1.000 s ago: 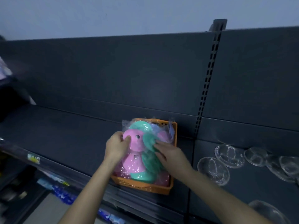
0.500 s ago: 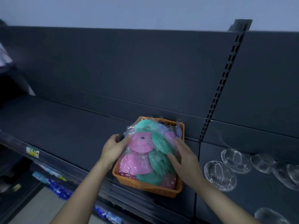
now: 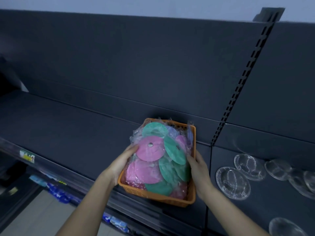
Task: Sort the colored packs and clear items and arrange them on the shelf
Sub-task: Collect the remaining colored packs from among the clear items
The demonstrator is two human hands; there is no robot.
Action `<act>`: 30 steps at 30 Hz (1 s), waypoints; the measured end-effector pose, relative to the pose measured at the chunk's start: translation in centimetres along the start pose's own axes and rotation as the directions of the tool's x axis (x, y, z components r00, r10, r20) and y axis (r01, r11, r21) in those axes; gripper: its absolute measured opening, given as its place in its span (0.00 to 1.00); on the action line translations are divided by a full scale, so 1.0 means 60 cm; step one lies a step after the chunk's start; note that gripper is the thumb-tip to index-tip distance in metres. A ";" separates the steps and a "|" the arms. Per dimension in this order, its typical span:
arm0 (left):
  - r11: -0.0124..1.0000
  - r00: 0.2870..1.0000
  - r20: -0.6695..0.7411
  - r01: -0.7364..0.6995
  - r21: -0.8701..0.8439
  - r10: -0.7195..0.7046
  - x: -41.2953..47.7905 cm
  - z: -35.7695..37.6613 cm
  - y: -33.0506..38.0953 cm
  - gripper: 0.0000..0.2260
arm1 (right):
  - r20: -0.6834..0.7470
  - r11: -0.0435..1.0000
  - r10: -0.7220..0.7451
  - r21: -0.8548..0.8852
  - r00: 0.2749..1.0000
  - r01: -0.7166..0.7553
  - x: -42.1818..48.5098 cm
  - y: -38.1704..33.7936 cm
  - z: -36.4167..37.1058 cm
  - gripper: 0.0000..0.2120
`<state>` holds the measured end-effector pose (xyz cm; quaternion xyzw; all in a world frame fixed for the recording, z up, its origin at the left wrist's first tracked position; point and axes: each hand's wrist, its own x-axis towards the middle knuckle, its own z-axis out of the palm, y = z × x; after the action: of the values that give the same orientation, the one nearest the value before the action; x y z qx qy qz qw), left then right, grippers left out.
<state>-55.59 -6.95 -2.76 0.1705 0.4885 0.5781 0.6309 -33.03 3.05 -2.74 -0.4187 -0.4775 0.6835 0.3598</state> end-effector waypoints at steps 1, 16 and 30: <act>1.000 1.000 -0.003 -0.028 0.005 0.028 0.000 0.003 -0.001 0.27 | 0.015 1.000 0.001 0.028 1.000 -0.001 0.001 0.001 -0.001 0.15; 0.966 0.965 -0.052 -0.258 -0.008 0.257 -0.086 0.080 0.017 0.23 | 0.154 0.996 -0.040 0.090 0.987 0.026 -0.005 -0.057 -0.024 0.17; 0.921 0.911 -0.172 -0.386 -0.043 0.374 -0.203 0.048 -0.007 0.21 | 0.465 1.000 0.006 0.024 0.886 -0.019 -0.027 -0.063 0.039 0.17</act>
<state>-51.24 -16.96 3.37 0.1910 0.4729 0.7197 0.4710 -34.21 1.87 1.65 -0.2412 -0.5376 0.7726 0.2365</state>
